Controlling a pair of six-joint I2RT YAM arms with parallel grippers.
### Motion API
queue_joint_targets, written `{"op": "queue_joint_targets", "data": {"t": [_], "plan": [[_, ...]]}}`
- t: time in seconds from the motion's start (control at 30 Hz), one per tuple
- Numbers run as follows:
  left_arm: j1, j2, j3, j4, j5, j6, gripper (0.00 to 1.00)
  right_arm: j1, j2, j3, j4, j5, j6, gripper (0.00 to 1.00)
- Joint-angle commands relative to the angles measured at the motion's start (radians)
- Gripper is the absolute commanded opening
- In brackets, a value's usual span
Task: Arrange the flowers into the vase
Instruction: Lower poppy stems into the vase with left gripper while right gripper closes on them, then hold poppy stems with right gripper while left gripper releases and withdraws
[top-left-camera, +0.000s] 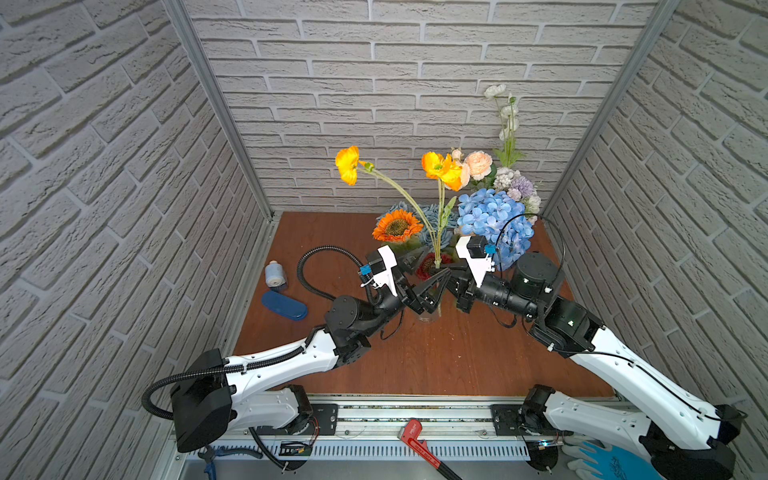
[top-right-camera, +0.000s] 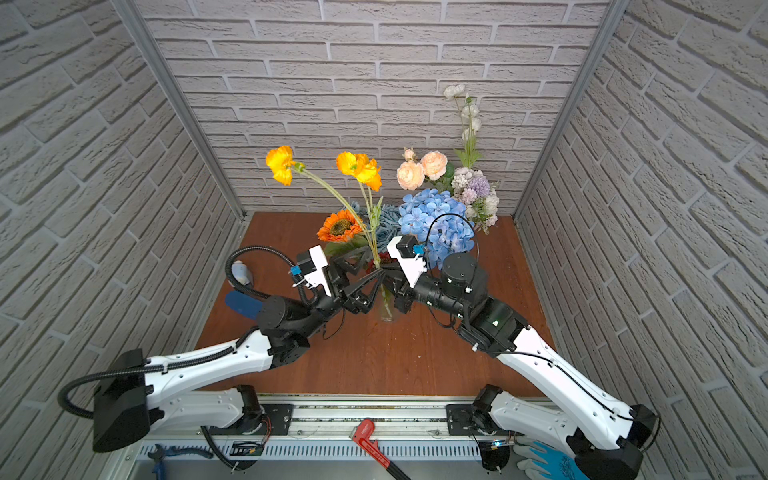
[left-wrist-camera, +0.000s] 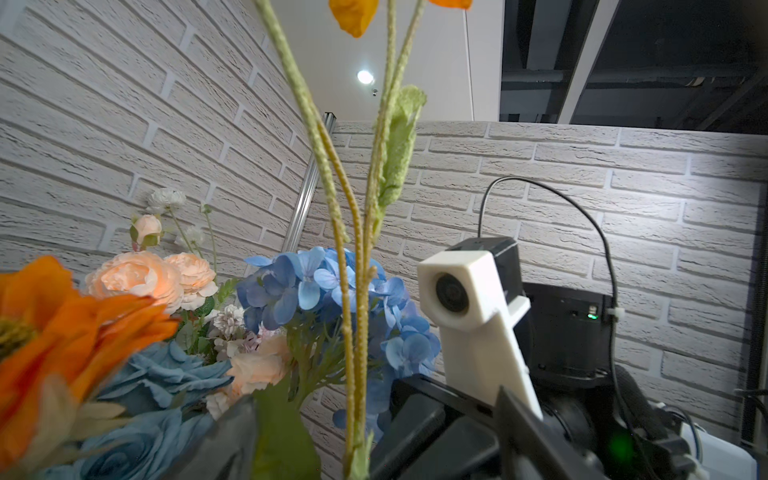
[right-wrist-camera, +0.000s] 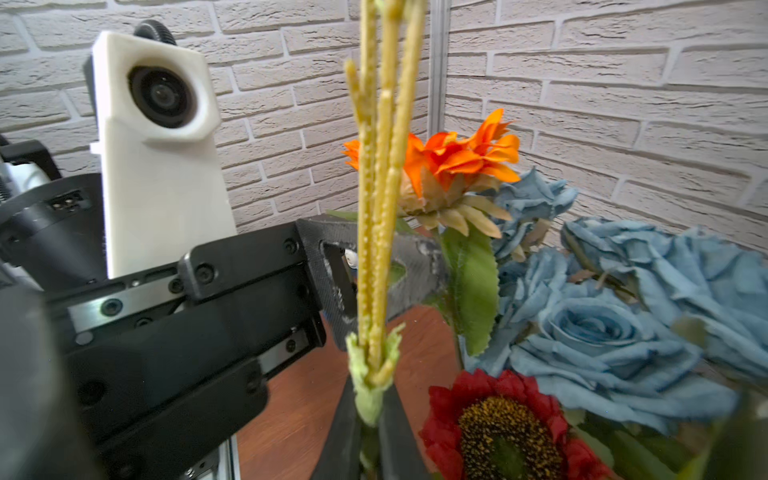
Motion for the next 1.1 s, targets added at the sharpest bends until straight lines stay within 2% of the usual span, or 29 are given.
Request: {"op": "queue_joint_targets", "data": {"t": [0.0, 0.17, 0.37, 0.53, 0.63, 0.8, 0.93, 1.07], "plan": [[0.04, -0.061, -0.005, 0.006, -0.024, -0.025, 0.98, 0.002, -0.027, -0.025, 0.069, 0.109, -0.016, 0.06], [0.089, -0.147, -0.049, -0.056, -0.057, -0.023, 0.98, 0.003, -0.046, -0.06, 0.102, 0.121, -0.041, 0.06], [0.167, -0.315, -0.133, -0.216, -0.099, -0.04, 0.98, 0.004, -0.042, -0.12, 0.178, -0.052, -0.121, 0.06], [0.197, -0.515, -0.205, -0.358, -0.253, 0.007, 0.98, 0.015, -0.012, -0.166, 0.285, -0.179, -0.208, 0.06], [0.236, -0.583, -0.253, -0.402, -0.339, -0.005, 0.98, 0.025, 0.029, -0.16, 0.315, -0.239, -0.267, 0.06], [0.372, -0.587, -0.331, -0.464, -0.373, -0.114, 0.98, 0.031, 0.075, -0.167, 0.366, -0.271, -0.363, 0.06], [0.48, -0.519, -0.403, -0.44, -0.325, -0.259, 0.98, 0.031, 0.093, -0.149, 0.359, -0.263, -0.444, 0.06], [0.547, -0.407, -0.449, -0.363, -0.268, -0.341, 0.98, 0.031, 0.111, -0.117, 0.318, -0.224, -0.524, 0.06]]}}
